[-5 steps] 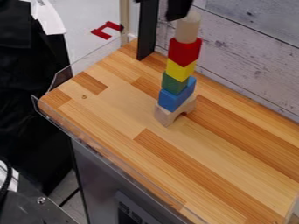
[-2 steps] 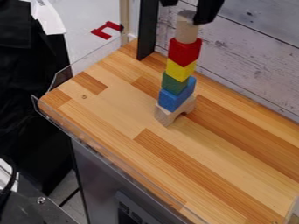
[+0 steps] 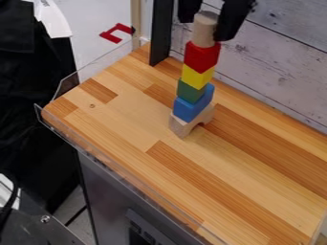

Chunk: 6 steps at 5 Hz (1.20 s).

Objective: Put the cylinder on the left side of the table

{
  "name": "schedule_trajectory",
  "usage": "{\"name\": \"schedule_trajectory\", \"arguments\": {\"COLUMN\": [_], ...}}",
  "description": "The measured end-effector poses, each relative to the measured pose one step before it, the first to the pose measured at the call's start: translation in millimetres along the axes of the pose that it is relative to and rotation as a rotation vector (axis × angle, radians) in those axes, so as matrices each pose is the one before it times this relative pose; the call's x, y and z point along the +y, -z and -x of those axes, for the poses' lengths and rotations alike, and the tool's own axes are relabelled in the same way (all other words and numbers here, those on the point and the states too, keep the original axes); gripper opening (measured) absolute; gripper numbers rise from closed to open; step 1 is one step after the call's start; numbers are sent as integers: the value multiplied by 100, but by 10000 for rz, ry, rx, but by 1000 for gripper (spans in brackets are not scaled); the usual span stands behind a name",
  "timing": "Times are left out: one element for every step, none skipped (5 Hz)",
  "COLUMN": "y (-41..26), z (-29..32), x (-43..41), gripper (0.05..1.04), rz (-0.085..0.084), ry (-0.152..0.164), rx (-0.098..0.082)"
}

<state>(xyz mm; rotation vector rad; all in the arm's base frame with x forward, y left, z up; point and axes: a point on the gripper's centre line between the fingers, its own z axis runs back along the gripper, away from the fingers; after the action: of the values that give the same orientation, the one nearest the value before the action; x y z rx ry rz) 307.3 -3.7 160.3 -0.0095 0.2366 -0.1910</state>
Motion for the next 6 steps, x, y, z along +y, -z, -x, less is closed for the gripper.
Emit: {"name": "schedule_trajectory", "arguments": {"y": [636, 152, 0, -87, -1011, -950], "z": [66, 108, -8, 467, 244, 257], "x": [191, 266, 95, 412, 1181, 1158], "gripper": [688, 549, 548, 548, 548, 548], "rz": [161, 31, 39, 61, 136, 139], "ry": [-92, -135, -42, -150, -404, -355], "rx": [128, 41, -22, 207, -229, -248]}}
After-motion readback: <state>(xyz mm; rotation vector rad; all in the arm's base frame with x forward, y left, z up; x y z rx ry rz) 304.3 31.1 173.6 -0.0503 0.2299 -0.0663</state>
